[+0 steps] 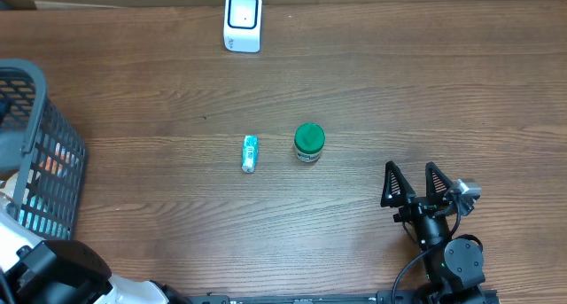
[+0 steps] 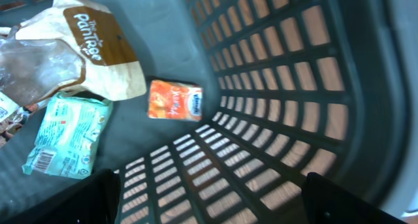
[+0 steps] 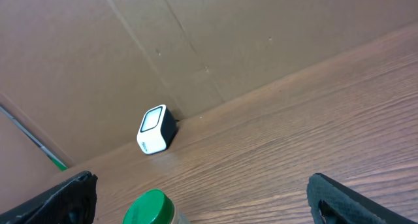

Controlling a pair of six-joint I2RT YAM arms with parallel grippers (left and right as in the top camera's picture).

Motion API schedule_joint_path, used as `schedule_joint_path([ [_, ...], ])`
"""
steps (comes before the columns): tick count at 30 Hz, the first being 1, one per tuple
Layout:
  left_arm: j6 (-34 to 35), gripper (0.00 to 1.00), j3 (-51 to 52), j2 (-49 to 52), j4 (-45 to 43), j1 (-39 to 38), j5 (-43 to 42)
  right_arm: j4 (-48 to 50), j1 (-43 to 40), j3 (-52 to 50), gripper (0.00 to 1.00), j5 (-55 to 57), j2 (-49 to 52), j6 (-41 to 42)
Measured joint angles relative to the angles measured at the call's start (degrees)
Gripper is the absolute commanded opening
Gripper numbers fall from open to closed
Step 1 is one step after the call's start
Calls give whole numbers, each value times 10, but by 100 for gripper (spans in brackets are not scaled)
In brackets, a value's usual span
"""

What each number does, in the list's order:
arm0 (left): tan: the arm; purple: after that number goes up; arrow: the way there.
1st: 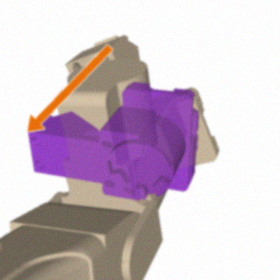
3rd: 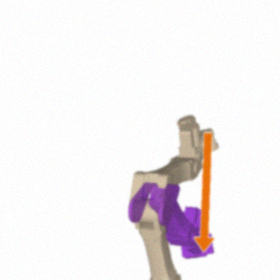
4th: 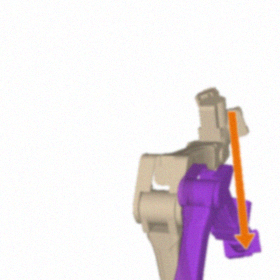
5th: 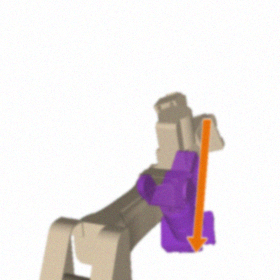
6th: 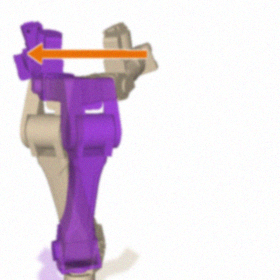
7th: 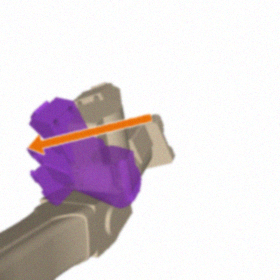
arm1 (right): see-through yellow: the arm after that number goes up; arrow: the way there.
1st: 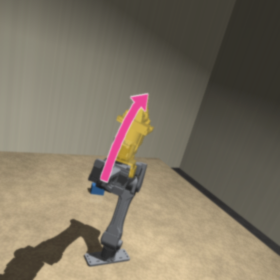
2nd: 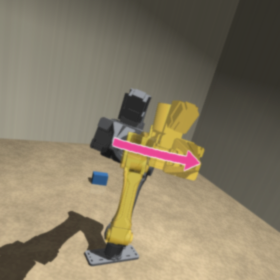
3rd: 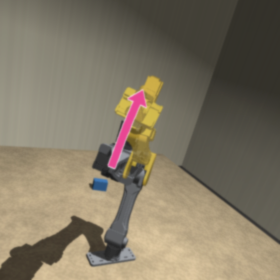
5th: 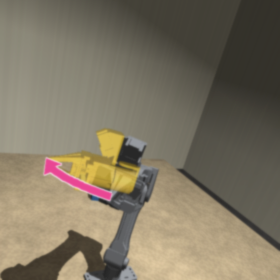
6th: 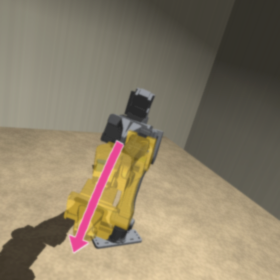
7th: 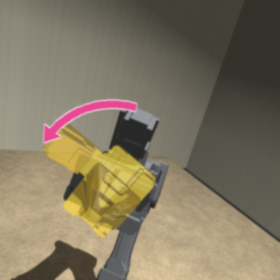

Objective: Scan the item barcode
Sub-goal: 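Reach into the basket and grasp the orange Kleenex pack, left gripper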

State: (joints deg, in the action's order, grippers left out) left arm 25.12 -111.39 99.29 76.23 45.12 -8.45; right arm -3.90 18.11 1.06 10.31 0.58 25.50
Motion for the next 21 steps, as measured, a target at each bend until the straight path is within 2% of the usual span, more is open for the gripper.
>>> schedule_joint_path([
  [8,-3,88,87,1,-57,0,30,0,0,0,100,0,0,0],
  [21,-64,88,194,1,-166,2,41,0,0,0,100,0,0,0],
])
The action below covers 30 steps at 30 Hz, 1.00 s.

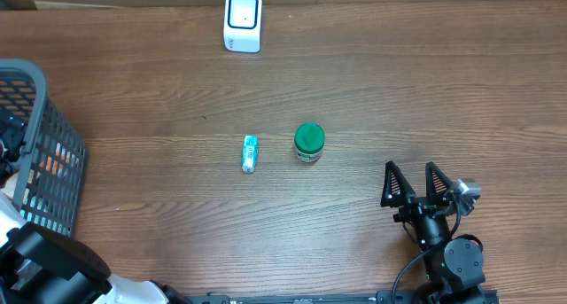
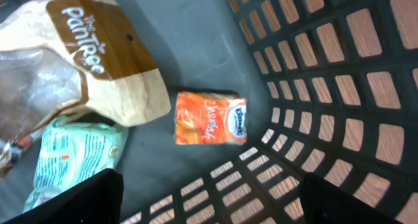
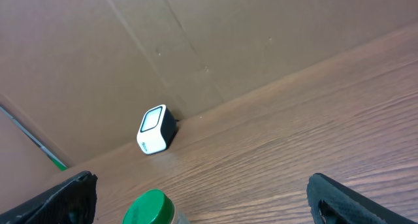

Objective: Scan the item barcode
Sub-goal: 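Reach into the basket and grasp the orange Kleenex pack, left gripper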

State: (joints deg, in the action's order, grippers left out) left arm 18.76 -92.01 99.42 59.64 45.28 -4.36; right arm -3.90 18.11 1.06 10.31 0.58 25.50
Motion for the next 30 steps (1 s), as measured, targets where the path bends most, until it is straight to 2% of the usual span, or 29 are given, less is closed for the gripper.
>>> schedule_joint_path([
  [9,-43,86,46,0,-65,0,1,0,0,0,100,0,0,0],
  [15,-55,83,55,6,-74,0,1,0,0,0,100,0,0,0],
  [19,-57,77,55,37,-74,0,1,0,0,0,100,0,0,0],
  [22,-58,66,56,74,-73,0,1,0,0,0,100,0,0,0],
  [29,-59,65,59,144,-68,0,1,0,0,0,100,0,0,0],
  [30,-59,62,61,149,-68,0,1,0,0,0,100,0,0,0],
])
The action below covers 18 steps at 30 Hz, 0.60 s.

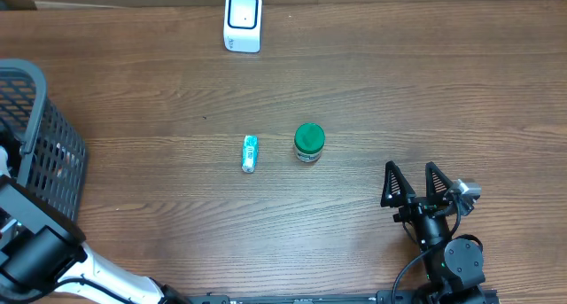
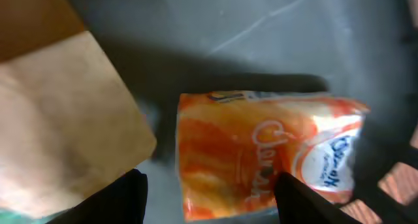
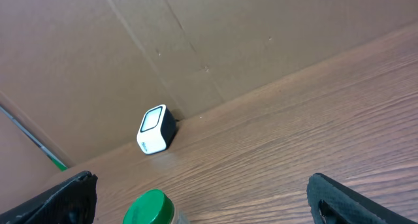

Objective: Scan the item barcode
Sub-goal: 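Reach into the basket and grasp the orange Kleenex pack, left gripper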

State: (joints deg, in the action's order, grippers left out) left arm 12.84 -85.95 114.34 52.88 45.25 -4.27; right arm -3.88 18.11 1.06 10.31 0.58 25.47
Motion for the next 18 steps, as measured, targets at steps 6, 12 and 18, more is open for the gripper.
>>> schedule_joint_path([
  [6,-2,33,0,13,1,0,-10,0,0,0,100,0,0,0],
  [12,-7,4,-3,13,7,2,-10,0,0,0,100,0,0,0],
  [18,-8,4,-8,12,36,2,-10,0,0,0,100,0,0,0],
])
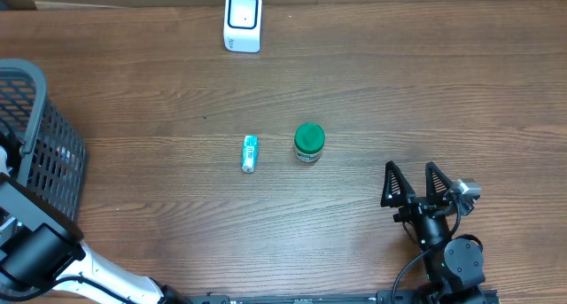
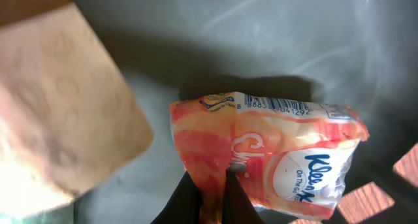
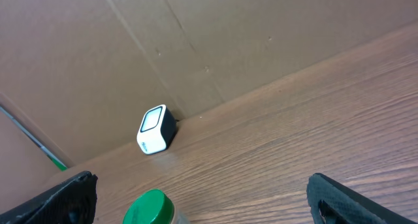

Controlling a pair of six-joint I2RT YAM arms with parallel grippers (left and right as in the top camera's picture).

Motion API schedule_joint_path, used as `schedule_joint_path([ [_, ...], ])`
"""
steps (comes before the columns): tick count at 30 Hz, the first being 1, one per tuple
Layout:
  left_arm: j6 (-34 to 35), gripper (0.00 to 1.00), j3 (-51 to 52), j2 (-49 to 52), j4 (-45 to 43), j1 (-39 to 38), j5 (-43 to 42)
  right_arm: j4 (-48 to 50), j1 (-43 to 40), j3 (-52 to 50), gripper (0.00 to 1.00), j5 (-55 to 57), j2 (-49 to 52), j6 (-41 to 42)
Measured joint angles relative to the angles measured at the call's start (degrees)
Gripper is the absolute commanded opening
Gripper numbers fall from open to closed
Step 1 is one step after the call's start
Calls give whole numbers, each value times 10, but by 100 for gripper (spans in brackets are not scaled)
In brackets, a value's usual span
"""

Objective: Scan the item barcode
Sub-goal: 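Reach into the basket and grasp the orange Kleenex pack, left gripper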

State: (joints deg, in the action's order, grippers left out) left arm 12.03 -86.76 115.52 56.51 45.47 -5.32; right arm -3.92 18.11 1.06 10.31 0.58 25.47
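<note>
Inside the grey basket point(image 1: 40, 167), an orange Kleenex tissue pack point(image 2: 287, 152) lies on the basket floor point(image 2: 196, 48), and the barcode point(image 2: 274, 108) on its upper edge faces the camera. My left gripper point(image 2: 212, 201) is shut, pinching the pack's left part between its black fingers. From overhead the basket hides that gripper. The white scanner point(image 1: 243, 20) stands at the table's far edge and also shows in the right wrist view as the scanner point(image 3: 155, 130). My right gripper point(image 1: 415, 187) rests open at the front right, holding nothing.
A green-lidded jar point(image 1: 309, 142) and a small teal tube point(image 1: 251, 152) stand mid-table. The jar point(image 3: 153, 208) sits just ahead of my right gripper point(image 3: 202, 208). A brown paper bag point(image 2: 59, 106) lies beside the pack. A cardboard wall point(image 3: 196, 41) backs the table.
My left gripper was open with a finger on each side of the tissue pack. It is now shut on the pack's wrapper, and the barcode edge shows. The right arm is unchanged.
My left gripper hung open high in the basket over the paper bag, a green packet and the orange pack. It then stood nearer and centred on the pack, then straddled it close up. Now it grips the pack. The right arm stayed still throughout.
</note>
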Motion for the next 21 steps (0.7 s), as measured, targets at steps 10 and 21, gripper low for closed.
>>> schedule_joint_path([
  [10,34,4,-6,-106,7,0,-2,0,0,0,100,0,0,0],
  [21,96,4,-16,-319,-21,0,-47,0,0,0,100,0,0,0],
])
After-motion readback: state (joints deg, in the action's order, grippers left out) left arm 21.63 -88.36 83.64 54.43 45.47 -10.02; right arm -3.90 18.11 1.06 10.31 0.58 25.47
